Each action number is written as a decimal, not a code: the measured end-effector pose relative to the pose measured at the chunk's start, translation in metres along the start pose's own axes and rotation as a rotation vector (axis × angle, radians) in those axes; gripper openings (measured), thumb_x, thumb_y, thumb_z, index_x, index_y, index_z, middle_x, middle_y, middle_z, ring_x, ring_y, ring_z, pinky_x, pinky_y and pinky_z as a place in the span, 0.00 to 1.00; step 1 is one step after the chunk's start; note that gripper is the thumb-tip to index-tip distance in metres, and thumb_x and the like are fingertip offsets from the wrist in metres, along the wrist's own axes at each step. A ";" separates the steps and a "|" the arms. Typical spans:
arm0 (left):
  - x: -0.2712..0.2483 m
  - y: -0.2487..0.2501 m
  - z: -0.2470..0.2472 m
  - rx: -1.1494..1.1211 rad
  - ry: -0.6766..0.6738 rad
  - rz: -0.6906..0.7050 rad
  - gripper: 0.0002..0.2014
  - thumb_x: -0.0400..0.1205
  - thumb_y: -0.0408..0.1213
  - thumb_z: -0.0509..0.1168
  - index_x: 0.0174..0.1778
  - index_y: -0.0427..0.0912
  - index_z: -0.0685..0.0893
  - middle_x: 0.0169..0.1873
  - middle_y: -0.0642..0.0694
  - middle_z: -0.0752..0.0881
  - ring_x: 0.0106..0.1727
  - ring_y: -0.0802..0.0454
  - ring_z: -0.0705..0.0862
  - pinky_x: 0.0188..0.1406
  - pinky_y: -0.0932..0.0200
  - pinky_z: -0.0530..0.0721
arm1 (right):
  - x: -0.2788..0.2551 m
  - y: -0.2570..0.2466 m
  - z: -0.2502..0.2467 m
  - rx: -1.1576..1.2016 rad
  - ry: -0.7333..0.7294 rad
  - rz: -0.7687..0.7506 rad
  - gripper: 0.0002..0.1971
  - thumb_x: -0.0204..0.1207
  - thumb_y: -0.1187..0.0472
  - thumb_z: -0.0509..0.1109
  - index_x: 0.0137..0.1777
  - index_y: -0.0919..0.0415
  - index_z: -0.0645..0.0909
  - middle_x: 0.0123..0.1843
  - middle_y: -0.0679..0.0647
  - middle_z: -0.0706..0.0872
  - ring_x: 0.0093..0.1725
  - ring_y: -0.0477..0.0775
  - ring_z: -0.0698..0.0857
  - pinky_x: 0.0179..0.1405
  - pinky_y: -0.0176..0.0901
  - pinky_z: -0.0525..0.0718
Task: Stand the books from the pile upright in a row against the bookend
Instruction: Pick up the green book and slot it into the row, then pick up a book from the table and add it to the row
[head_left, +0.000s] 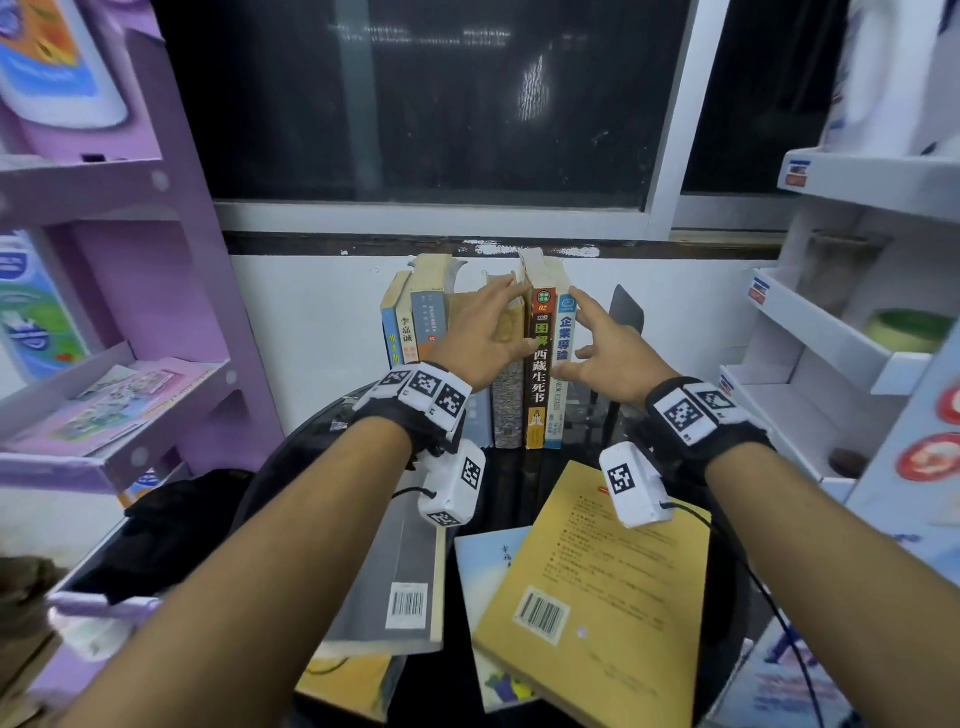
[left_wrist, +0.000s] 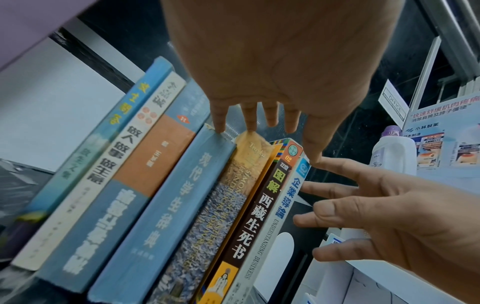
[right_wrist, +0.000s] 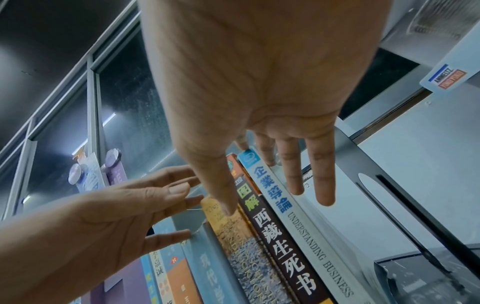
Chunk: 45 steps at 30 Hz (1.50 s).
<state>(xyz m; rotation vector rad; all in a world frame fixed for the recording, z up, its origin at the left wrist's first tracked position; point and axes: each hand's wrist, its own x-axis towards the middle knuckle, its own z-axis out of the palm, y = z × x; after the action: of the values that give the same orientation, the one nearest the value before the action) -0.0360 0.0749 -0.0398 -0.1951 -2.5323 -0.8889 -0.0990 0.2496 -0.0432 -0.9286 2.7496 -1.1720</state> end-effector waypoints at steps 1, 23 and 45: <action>-0.004 0.002 -0.001 -0.003 0.000 0.010 0.31 0.81 0.39 0.68 0.80 0.45 0.64 0.82 0.46 0.59 0.82 0.51 0.58 0.76 0.59 0.54 | -0.004 -0.001 0.000 0.002 0.001 -0.001 0.48 0.74 0.63 0.76 0.85 0.45 0.48 0.74 0.52 0.78 0.48 0.43 0.79 0.41 0.33 0.79; -0.119 -0.055 -0.031 0.011 -0.169 -0.389 0.35 0.76 0.53 0.69 0.78 0.46 0.68 0.76 0.44 0.72 0.75 0.46 0.72 0.76 0.41 0.70 | -0.069 -0.056 0.097 -0.158 -0.357 0.099 0.41 0.76 0.41 0.71 0.84 0.52 0.56 0.81 0.57 0.68 0.75 0.59 0.73 0.71 0.51 0.75; -0.173 -0.107 -0.043 0.117 -0.415 -0.901 0.48 0.73 0.55 0.74 0.83 0.49 0.53 0.73 0.39 0.74 0.71 0.41 0.75 0.74 0.48 0.71 | -0.074 -0.083 0.163 -0.160 -0.372 0.313 0.40 0.62 0.50 0.84 0.72 0.58 0.70 0.68 0.58 0.77 0.64 0.60 0.80 0.56 0.52 0.86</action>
<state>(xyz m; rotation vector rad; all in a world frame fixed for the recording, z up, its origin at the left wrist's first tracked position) 0.1043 -0.0332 -0.1486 0.9634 -3.0634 -1.0700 0.0432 0.1363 -0.1213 -0.6148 2.5819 -0.6624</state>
